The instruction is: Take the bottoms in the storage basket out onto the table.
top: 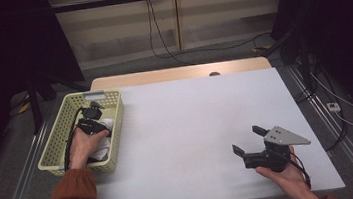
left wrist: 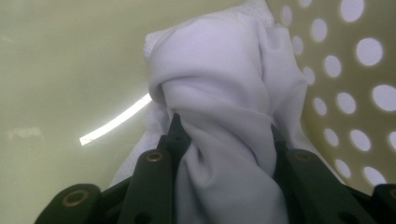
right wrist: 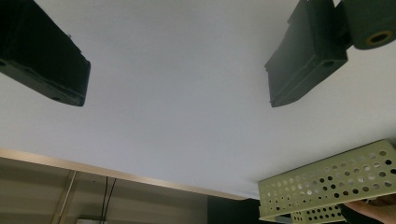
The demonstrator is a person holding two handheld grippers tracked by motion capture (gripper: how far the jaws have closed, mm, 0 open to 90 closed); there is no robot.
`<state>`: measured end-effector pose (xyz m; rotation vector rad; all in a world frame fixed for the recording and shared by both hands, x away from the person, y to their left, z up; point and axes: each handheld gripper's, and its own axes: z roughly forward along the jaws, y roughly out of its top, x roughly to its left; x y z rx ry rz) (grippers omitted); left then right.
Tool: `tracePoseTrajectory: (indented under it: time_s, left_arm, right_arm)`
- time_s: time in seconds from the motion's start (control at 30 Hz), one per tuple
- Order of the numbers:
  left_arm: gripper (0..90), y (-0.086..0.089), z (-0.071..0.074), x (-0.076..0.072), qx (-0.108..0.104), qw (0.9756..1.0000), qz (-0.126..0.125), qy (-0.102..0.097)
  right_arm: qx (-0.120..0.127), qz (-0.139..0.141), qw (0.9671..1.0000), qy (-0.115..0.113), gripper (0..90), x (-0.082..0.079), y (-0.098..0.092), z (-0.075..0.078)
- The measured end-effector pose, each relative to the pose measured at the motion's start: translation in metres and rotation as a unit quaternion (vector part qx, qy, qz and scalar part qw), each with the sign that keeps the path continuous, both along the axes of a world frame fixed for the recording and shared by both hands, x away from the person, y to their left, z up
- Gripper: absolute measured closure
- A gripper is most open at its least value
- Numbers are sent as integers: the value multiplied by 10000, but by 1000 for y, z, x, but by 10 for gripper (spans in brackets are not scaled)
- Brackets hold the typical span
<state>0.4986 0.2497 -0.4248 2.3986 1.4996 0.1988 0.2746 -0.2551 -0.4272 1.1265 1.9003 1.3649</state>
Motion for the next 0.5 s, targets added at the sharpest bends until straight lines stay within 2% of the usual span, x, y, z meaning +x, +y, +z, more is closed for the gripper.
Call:
tracePoseTrajectory:
  time_s: [0.07, 0.2, 0.23, 0.27, 0.37, 0.43, 0.47, 0.5]
  left_arm:
    - [666, 4, 1, 0, -109, 9999, 42, -34]
    - [666, 6, 3, -1, -130, 9997, 128, -154]
    - [665, 8, 5, -2, -159, 9994, 149, -254]
    - [665, 8, 5, -2, -159, 9994, 149, -254]
    - [664, 10, 10, -4, -230, 9986, 210, -428]
    - [664, 13, 16, -6, -195, 9966, 294, -749]
    - [664, 13, 16, -6, -195, 9966, 294, -749]
    - [664, 14, 19, -8, -237, 9946, 295, -966]
  right_arm:
    - [28, -18, 10000, 8, 61, 0, 0, 0]
    - [11, -12, 10000, 9, 61, 1, 0, 0]
    - [14, -5, 10000, 7, 61, 1, 0, 0]
    - [14, -3, 10000, 7, 60, 1, 0, 0]
    - [14, -3, 10000, 1, 61, 1, 0, 0]
    - [12, -7, 10000, -1, 61, 1, 0, 0]
    - [12, -7, 10000, -1, 61, 1, 0, 0]
    - [19, -3, 10000, -5, 61, 0, 0, 0]
